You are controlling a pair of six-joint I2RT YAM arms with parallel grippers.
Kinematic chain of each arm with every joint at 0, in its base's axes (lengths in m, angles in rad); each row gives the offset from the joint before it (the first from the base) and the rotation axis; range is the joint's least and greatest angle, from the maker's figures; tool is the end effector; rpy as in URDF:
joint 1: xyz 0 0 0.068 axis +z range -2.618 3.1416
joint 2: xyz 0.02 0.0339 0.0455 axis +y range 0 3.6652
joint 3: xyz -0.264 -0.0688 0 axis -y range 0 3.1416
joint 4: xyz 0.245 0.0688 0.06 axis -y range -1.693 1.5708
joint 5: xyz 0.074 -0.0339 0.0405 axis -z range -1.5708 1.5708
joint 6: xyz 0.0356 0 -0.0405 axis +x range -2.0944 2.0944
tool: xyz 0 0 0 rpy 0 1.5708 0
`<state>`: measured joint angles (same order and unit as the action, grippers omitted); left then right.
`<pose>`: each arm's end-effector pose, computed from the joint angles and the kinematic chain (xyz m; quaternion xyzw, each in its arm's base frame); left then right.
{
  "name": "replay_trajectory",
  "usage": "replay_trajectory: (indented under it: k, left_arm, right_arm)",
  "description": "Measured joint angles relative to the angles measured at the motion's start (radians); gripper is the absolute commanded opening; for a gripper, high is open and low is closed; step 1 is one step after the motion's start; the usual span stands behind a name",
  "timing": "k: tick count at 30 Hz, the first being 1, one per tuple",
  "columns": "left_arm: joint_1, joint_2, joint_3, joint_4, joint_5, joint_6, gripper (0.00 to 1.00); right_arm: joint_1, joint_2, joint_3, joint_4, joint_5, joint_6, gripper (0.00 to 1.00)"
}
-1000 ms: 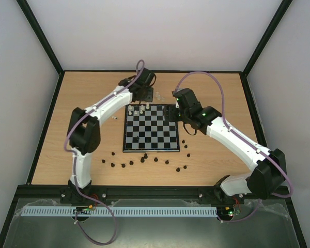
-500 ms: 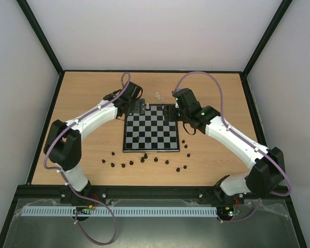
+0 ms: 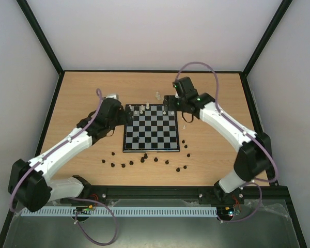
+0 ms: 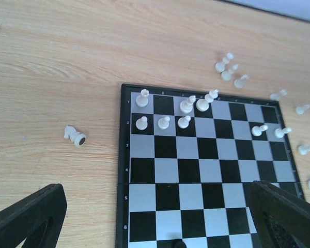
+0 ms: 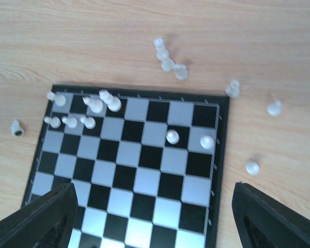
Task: Set up the chess pieces on the board
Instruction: Pick up the chess piece at the center of the board.
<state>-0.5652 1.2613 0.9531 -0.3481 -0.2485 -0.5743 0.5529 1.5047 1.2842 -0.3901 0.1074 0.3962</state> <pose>0.2388 -0.1411 0.2816 -0.0588 0.8901 -0.1427 0.4289 0.2951 0.1776 0.3192 -0.0446 0.8849 0.1684 0.4320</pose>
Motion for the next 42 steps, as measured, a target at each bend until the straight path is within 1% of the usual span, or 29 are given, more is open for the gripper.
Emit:
replay_trajectory:
  k: [2,3,4,5,8,12,16,20,25,30,38,42]
  left_arm:
    - [-0.002,-0.058,-0.043,0.023,0.001,-0.016,1.00]
    - [-0.002,-0.115,-0.107,0.043,0.009,-0.033,1.00]
    - [-0.002,-0.115,-0.107,0.043,0.009,-0.033,0.99]
    - [-0.003,-0.121,-0.118,0.046,0.012,-0.037,0.99]
    - [-0.006,-0.134,-0.142,0.049,0.022,-0.040,0.99]
    - [-0.008,-0.170,-0.174,0.051,0.032,-0.040,0.99]
    - [-0.008,-0.193,-0.183,0.051,0.035,-0.039,1.00]
    - [-0.008,-0.203,-0.190,0.053,0.046,-0.039,0.99]
    - [-0.008,-0.203,-0.192,0.057,0.058,-0.037,0.99]
    - [-0.008,-0.200,-0.192,0.076,0.063,-0.035,0.99]
    - [-0.008,-0.173,-0.192,0.085,0.061,-0.035,1.00]
    - [-0.008,-0.173,-0.192,0.089,0.061,-0.035,1.00]
  right_arm:
    - [-0.002,0.086,0.098,-0.027,-0.007,-0.003,0.82]
    - [-0.002,0.218,0.266,-0.068,-0.010,-0.014,0.80]
    - [-0.002,0.225,0.274,-0.067,-0.010,-0.015,0.78]
    - [-0.003,0.270,0.333,-0.105,-0.008,-0.023,0.77]
    - [-0.009,0.457,0.582,-0.167,-0.005,-0.048,0.74]
    - [-0.024,0.674,0.778,-0.217,-0.004,-0.069,0.70]
    - [-0.034,0.838,0.891,-0.264,-0.003,-0.086,0.70]
    - [-0.037,0.916,0.918,-0.266,0.008,-0.105,0.70]
    - [-0.037,0.937,0.933,-0.246,0.013,-0.124,0.64]
    - [-0.037,0.958,0.967,-0.192,0.013,-0.136,0.63]
    - [-0.050,1.012,0.979,-0.154,0.013,-0.141,0.52]
    - [-0.069,1.019,0.979,-0.151,0.011,-0.138,0.50]
